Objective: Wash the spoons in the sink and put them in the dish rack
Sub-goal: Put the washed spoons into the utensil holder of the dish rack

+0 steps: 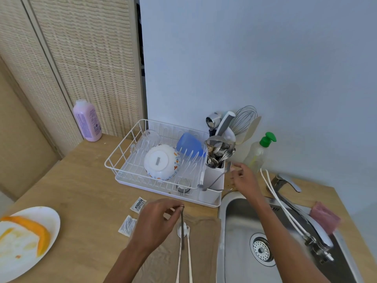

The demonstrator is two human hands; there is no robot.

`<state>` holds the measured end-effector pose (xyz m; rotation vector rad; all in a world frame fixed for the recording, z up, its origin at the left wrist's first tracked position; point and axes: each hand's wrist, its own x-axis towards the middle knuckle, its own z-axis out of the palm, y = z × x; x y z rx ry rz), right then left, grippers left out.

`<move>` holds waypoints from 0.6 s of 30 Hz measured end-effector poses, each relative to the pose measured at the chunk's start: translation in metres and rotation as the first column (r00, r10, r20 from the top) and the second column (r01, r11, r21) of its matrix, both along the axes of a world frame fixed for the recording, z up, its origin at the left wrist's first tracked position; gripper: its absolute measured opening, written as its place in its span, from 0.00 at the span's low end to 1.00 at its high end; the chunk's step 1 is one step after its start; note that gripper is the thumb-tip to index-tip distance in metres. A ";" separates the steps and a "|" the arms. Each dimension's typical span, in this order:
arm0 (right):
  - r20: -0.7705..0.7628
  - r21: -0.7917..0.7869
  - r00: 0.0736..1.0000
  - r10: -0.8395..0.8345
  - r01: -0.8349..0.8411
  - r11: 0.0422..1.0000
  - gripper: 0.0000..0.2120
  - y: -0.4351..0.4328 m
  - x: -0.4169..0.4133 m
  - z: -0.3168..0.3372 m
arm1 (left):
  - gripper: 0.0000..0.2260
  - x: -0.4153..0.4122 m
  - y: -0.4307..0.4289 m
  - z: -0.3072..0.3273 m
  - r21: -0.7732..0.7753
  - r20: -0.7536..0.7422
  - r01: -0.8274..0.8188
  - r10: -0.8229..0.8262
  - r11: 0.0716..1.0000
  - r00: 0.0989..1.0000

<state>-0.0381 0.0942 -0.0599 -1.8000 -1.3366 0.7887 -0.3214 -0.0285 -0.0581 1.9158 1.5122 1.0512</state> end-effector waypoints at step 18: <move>0.661 -0.016 0.687 0.302 -0.389 0.921 0.15 -0.166 -0.066 -0.136 | 0.06 -0.014 0.030 0.048 0.052 0.324 -0.186 0.160 0.981 0.932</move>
